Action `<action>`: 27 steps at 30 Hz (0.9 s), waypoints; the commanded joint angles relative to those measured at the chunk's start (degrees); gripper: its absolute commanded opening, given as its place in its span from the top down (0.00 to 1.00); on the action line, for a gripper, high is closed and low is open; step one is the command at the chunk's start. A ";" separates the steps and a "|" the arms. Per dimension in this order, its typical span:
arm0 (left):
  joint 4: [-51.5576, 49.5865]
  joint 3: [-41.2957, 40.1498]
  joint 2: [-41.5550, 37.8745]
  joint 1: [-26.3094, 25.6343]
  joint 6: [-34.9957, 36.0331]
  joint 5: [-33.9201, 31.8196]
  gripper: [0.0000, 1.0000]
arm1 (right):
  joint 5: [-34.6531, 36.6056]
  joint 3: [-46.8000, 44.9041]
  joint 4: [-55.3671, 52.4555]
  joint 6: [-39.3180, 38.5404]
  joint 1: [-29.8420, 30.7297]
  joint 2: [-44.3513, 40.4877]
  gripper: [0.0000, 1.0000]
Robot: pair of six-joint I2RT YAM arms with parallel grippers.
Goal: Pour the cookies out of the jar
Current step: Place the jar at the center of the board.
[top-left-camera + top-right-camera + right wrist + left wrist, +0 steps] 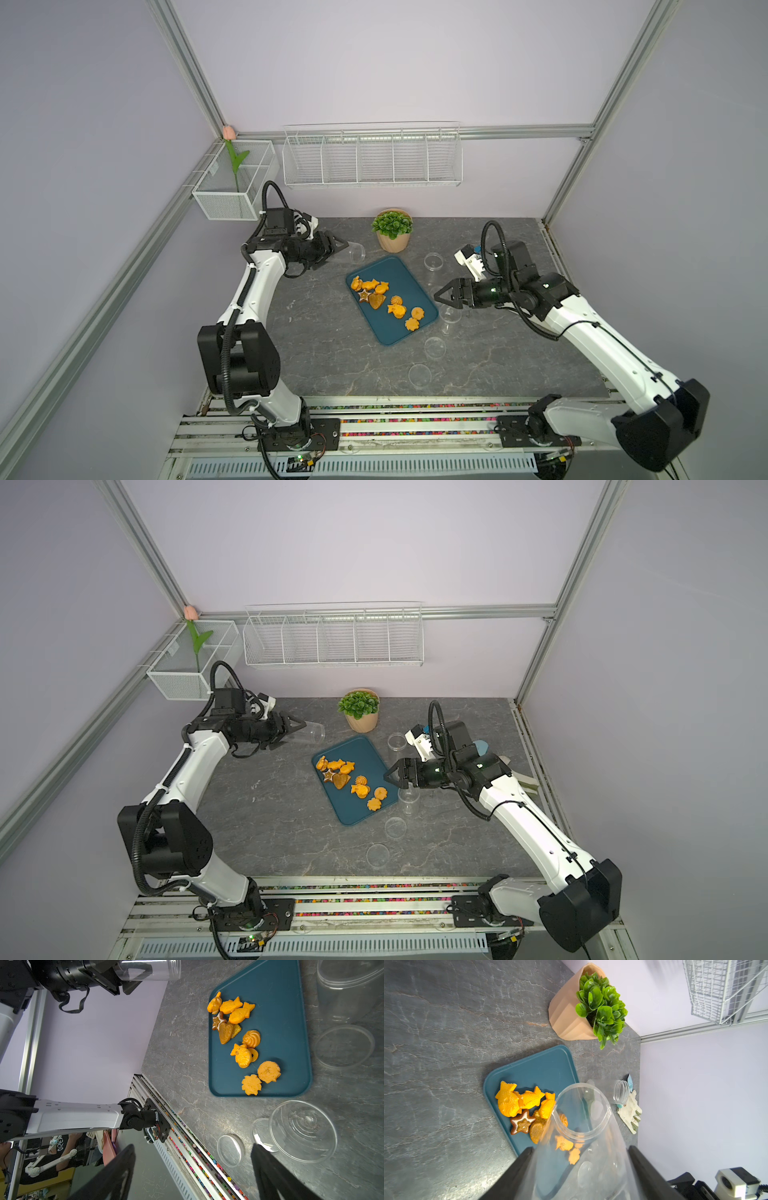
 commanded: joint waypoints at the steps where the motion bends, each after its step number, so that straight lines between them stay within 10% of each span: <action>1: 1.92 -1.73 -2.55 0.17 -2.72 2.54 0.32 | 0.66 1.81 1.84 1.02 0.30 0.72 0.11; 27: 22.07 -14.42 -14.46 -12.09 -24.55 6.52 0.32 | 2.22 6.93 0.37 2.32 0.29 0.82 0.11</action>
